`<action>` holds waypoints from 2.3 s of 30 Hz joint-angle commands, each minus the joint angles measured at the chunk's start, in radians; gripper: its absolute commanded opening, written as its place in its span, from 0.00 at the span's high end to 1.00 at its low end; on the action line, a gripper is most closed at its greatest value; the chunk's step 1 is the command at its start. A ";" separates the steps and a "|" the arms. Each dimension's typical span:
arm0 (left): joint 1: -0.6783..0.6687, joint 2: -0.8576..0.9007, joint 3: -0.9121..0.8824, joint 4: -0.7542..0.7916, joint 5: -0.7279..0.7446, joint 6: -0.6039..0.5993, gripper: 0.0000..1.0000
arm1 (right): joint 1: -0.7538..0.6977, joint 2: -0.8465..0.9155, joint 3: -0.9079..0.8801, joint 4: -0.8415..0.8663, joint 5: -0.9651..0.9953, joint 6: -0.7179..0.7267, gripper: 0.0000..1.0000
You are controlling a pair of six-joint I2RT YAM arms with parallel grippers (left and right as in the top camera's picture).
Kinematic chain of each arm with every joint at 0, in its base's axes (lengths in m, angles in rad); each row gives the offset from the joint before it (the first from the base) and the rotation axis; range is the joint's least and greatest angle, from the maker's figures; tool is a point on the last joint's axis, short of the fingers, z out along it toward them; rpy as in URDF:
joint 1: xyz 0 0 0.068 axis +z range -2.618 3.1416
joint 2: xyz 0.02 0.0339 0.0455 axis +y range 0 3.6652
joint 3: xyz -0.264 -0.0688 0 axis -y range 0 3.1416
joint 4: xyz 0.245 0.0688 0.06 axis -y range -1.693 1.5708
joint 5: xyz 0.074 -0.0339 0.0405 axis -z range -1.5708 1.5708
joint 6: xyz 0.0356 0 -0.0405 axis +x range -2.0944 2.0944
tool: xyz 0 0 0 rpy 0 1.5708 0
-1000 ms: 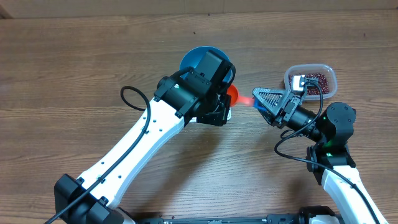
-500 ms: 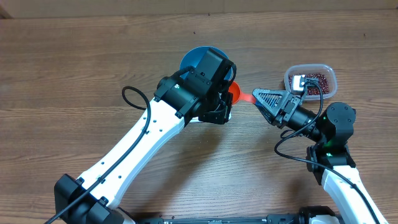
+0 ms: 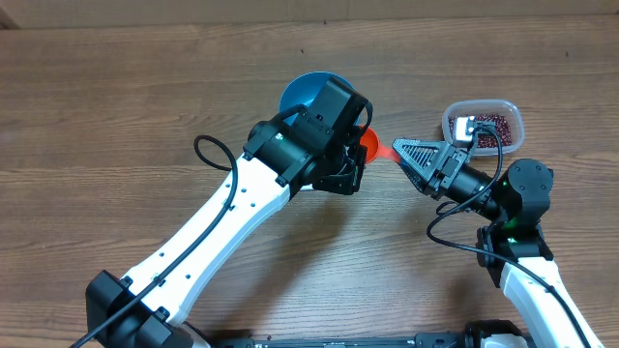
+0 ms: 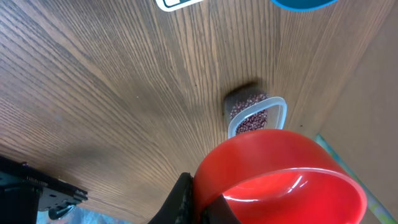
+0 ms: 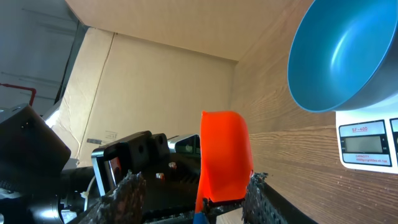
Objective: Scoop item into bowl and weigh 150g on scale
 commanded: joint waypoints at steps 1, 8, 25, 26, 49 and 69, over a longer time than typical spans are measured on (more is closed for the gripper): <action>-0.005 0.006 0.008 0.001 -0.005 -0.014 0.95 | 0.006 0.001 0.021 0.007 0.013 -0.005 0.47; -0.005 0.006 0.008 0.000 -0.006 -0.014 0.96 | 0.006 0.001 0.021 0.007 0.013 -0.005 0.47; -0.005 0.006 0.008 0.000 -0.007 -0.014 0.95 | 0.006 0.001 0.021 0.007 0.013 -0.005 0.47; -0.005 0.006 0.008 0.000 -0.007 -0.014 0.95 | 0.006 0.001 0.021 0.007 0.013 -0.005 0.47; -0.005 0.006 0.008 0.000 -0.014 -0.014 0.96 | 0.006 0.002 0.021 0.006 0.018 -0.032 0.47; -0.005 0.006 0.008 0.018 -0.030 -0.014 0.96 | 0.051 0.002 0.021 0.004 0.080 -0.031 0.70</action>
